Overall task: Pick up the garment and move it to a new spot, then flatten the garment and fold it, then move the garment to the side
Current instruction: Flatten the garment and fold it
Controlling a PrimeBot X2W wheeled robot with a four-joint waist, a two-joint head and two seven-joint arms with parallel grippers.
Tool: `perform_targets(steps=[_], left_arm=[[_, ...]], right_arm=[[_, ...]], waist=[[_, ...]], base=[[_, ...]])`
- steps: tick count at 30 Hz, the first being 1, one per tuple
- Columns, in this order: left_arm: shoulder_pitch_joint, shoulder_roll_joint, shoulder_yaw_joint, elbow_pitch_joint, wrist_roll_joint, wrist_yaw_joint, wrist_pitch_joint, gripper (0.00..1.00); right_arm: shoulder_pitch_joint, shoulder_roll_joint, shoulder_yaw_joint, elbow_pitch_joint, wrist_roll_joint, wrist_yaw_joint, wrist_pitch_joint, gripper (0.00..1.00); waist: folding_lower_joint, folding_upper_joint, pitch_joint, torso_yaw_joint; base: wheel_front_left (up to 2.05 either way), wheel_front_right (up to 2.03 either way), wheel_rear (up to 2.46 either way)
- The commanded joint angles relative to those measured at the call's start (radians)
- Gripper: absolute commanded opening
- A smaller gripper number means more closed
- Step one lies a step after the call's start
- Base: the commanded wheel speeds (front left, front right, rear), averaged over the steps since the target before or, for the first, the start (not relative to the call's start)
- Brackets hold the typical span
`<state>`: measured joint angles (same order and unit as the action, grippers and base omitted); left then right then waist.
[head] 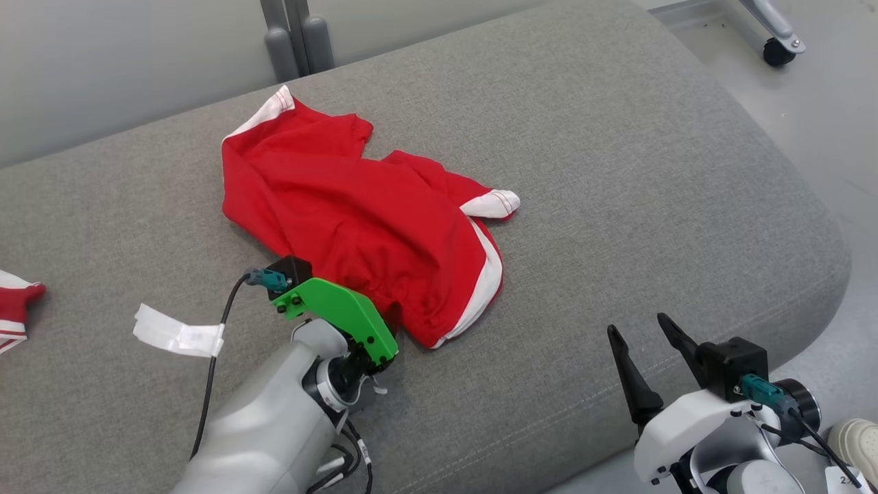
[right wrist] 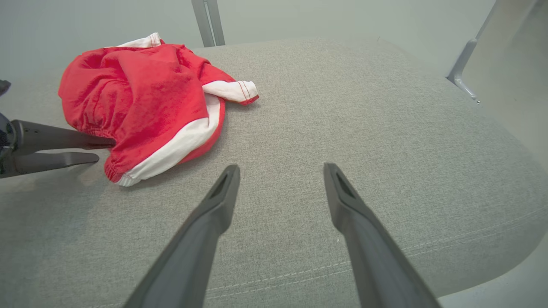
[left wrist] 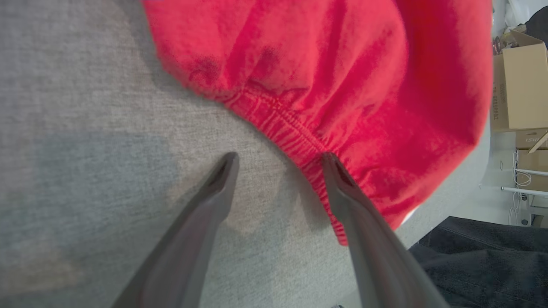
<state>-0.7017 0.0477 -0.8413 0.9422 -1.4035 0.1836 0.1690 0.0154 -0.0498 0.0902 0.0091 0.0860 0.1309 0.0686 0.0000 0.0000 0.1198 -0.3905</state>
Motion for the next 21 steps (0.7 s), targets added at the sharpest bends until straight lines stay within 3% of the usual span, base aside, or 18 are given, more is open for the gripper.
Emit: perform_targets(steps=[1,6,16,18,19,20,21], left_arm=[[-0.007,0.005,-0.010,0.006,-0.017,0.000,0.016,1.00],[0.001,0.005,-0.007,-0.024,-0.073,-0.031,0.021,1.00],[-0.040,0.005,-0.029,-0.036,-0.139,-0.015,-0.054,0.99],[-0.052,0.006,-0.044,-0.030,-0.137,-0.010,-0.063,0.43],[-0.056,0.006,-0.050,-0.027,-0.138,-0.010,-0.069,0.26],[-0.058,0.006,-0.056,-0.021,-0.137,-0.011,-0.075,0.00],[-0.061,0.006,-0.068,-0.012,-0.124,-0.008,-0.080,0.00]], right_arm=[[-0.008,-0.001,-0.003,0.004,0.006,0.000,-0.009,1.00],[-0.019,-0.001,0.001,0.015,0.016,0.000,-0.018,1.00],[-0.038,-0.001,0.016,0.031,0.023,0.000,-0.031,1.00],[-0.040,-0.001,0.012,0.034,0.023,0.000,-0.034,1.00],[-0.042,-0.001,0.008,0.035,0.023,0.000,-0.036,1.00],[-0.044,-0.001,0.006,0.036,0.023,0.000,-0.036,1.00],[-0.046,-0.001,0.002,0.038,0.023,0.000,-0.038,1.00]], waist=[[0.0000,0.0000,0.013,-0.006],[0.0000,0.0000,0.020,0.002],[0.0000,0.0000,0.044,-0.004],[0.0000,0.0000,0.049,-0.004],[0.0000,0.0000,0.051,-0.002],[0.0000,0.0000,0.052,0.001],[0.0000,0.0000,0.051,0.005]], base=[[0.00,0.00,0.00],[0.00,0.00,0.00],[0.00,0.00,0.00],[0.00,0.00,0.00],[0.00,0.00,0.00],[0.00,0.00,0.00],[0.00,0.00,0.00]])
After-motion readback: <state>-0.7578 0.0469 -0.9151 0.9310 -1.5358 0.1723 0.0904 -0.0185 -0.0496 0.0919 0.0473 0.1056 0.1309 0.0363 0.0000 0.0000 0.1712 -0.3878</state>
